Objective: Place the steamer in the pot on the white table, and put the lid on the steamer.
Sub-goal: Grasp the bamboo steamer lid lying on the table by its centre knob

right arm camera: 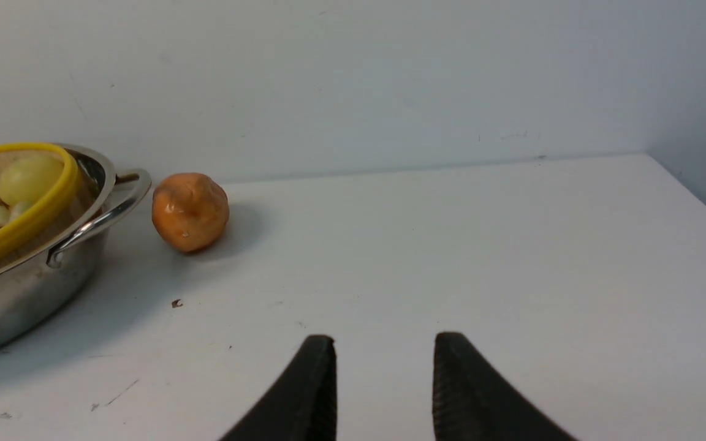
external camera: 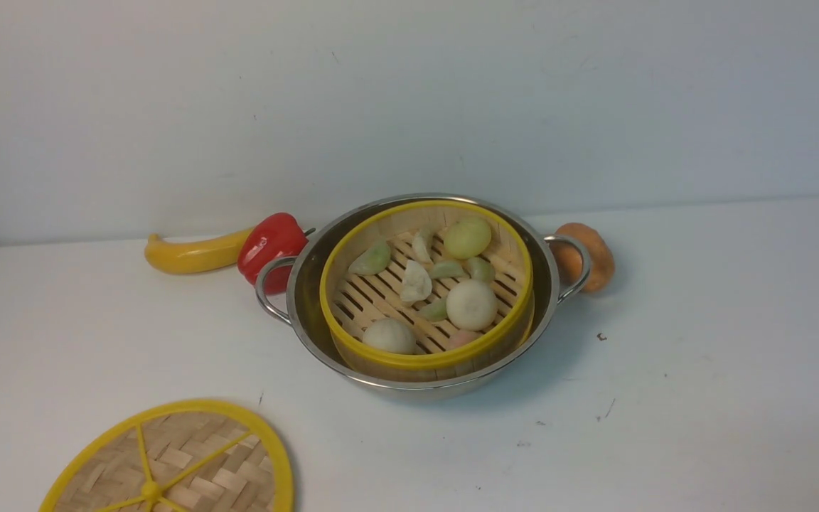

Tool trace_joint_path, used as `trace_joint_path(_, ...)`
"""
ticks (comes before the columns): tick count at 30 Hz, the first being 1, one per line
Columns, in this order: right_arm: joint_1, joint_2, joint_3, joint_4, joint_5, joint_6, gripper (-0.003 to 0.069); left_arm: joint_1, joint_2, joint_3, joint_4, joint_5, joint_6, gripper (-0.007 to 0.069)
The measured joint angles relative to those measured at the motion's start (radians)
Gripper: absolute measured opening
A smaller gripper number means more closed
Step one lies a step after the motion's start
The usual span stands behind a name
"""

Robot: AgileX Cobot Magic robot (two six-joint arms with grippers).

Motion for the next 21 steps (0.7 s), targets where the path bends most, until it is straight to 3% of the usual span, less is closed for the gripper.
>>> trace_joint_path(6, 0.0, 0.0, 0.0, 0.016, 0.0, -0.01, 0.024, 0.0, 0.0, 0.0, 0.0, 0.0, 0.0, 0.0242)
trace_joint_path(8, 0.0, 0.0, 0.0, 0.054, 0.0, -0.049, 0.024, 0.0, 0.0, 0.0, 0.0, 0.0, 0.0, 0.0242)
trace_joint_path(14, 0.0, 0.0, 0.001, 0.252, -0.004, -0.316, 0.024, 0.0, 0.0, 0.0, 0.0, 0.0, 0.0, 0.0242)
trace_joint_path(21, 0.0, 0.0, 0.001, 0.273, -0.007, -0.376, 0.024, 0.0, 0.0, 0.0, 0.0, 0.0, 0.0, 0.0242)
